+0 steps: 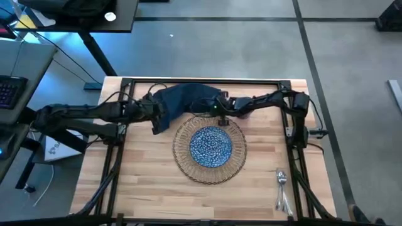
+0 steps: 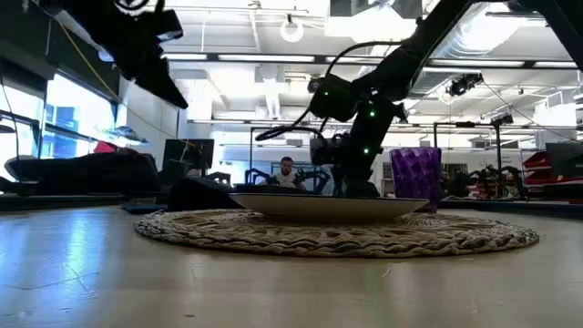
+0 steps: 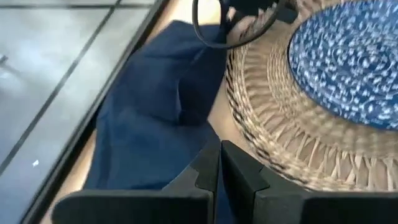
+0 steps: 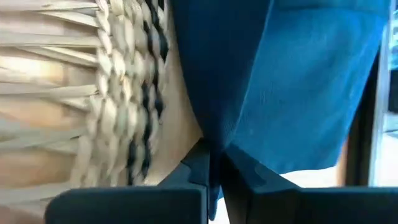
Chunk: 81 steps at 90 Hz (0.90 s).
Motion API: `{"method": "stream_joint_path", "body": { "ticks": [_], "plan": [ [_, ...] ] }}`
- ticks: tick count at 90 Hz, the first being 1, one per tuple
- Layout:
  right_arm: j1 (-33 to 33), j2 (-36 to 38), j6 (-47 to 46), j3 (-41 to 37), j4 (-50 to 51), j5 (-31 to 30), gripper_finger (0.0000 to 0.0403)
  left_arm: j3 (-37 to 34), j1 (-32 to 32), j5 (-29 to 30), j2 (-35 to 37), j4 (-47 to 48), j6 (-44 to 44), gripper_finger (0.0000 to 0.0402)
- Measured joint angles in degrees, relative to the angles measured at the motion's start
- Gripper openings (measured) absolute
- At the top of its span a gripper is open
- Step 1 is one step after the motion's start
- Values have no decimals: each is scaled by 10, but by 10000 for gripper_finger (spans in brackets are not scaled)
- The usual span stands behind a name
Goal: Set table place
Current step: Fold the blue table napkin
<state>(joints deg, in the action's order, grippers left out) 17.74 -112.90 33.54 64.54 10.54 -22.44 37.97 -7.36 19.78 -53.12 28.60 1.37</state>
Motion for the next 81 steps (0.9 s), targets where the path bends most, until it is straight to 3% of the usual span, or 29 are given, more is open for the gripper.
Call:
{"method": "stream_joint_path", "body": {
  "ticks": [20, 50, 68, 81],
  "plan": [
    [-39, 5, 81, 27, -29, -73, 0, -89, 1, 3, 0, -107, -34, 0],
    [-103, 6, 182, 29, -100, -121, 0, -211, 34, 27, 6, -266, -38, 0],
    [-155, 6, 275, 29, -141, -138, 0, -297, 78, 53, 3, -425, -37, 0],
    [-198, 7, 325, 29, -180, -143, 0, -334, 86, 65, 2, -433, -71, 0]
  ]
}}
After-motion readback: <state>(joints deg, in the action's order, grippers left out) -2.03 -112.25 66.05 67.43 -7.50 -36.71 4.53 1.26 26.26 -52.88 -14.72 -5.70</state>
